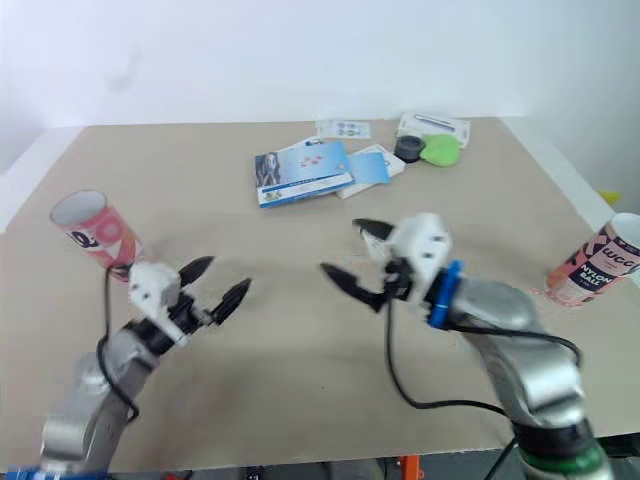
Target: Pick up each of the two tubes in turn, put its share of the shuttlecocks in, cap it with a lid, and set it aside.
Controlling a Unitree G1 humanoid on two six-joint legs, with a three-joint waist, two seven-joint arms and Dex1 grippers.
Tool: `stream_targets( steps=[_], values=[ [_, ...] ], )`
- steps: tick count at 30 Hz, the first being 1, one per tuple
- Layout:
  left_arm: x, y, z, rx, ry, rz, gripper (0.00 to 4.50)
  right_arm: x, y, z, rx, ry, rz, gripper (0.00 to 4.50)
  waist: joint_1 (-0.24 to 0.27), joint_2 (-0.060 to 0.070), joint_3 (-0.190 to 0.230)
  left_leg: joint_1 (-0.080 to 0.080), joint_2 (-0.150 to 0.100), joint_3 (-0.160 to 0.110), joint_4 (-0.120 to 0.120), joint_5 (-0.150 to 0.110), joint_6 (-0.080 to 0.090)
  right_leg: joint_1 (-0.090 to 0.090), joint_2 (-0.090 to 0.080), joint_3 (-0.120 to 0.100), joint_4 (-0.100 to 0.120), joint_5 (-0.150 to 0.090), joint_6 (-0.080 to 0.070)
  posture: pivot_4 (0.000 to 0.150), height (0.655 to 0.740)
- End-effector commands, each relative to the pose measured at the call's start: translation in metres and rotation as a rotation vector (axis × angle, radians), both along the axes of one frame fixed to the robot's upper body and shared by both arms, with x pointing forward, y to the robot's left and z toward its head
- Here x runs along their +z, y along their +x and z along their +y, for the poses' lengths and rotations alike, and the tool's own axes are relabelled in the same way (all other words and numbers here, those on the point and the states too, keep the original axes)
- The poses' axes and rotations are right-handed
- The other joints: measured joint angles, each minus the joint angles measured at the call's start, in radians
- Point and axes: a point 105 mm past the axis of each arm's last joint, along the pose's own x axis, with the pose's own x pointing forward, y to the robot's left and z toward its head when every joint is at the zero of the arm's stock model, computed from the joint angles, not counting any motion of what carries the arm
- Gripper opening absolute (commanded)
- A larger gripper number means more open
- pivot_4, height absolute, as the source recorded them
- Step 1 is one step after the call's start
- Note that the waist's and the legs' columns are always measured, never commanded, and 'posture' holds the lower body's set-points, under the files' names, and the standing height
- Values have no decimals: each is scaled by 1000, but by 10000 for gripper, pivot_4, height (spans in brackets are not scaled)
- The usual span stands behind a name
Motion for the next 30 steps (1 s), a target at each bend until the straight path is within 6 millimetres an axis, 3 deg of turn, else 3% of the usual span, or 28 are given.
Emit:
stream_targets(
  steps=[1, 5, 7, 11, 21, 24, 30],
  values=[
    [14, -9, 25, 222, 29, -97, 45000, -8, 0, 13, 102, -28, 11, 44650, 15, -2, 1, -1, 0, 0, 0, 0, 0, 0, -1, -1, 0, 0, 0, 1500, 7400],
    [1, -21, 61, 505, 9, -62, 45000, -10, 8, 29, 173, -2, 28, 44650, 21, -4, 1, -2, -2, 0, 2, 0, 0, -1, -2, -1, 0, 1, 1, 1500, 7400],
    [-3, -23, 70, 569, 11, -52, 45000, -10, 12, 35, 195, 7, 29, 44650, 20, -4, 1, 0, -1, 1, 2, 0, 0, -1, -2, 2, -1, 2, 1, 1500, 7400],
    [-9, -13, 86, 668, -24, -32, 45000, -8, 15, 48, 243, 45, 56, 44650, 20, -4, 1, 0, 1, 4, 2, 1, 1, -1, 1, 1, -1, 2, -2, 1500, 7400],
    [-31, 24, 111, 708, -52, 63, 45000, -5, 17, 58, 262, 61, 64, 44650, 20, -5, 1, -3, 1, 3, 2, 0, 0, -3, 1, 0, 0, 3, 0, 1500, 7400],
    [-34, 33, 110, 680, -37, 72, 45000, -5, 18, 57, 249, 61, 56, 44650, 20, -5, 0, -2, 1, 3, 2, 0, 0, -3, 1, 0, 0, 3, 0, 1500, 7400],
    [-35, 70, 121, 651, -49, 83, 45000, 1, 24, 52, 181, 134, 56, 44650, 21, -5, 0, -1, 1, 2, 2, 2, 1, -2, 1, -2, 2, 5, -1, 1500, 7400]
  ],
)
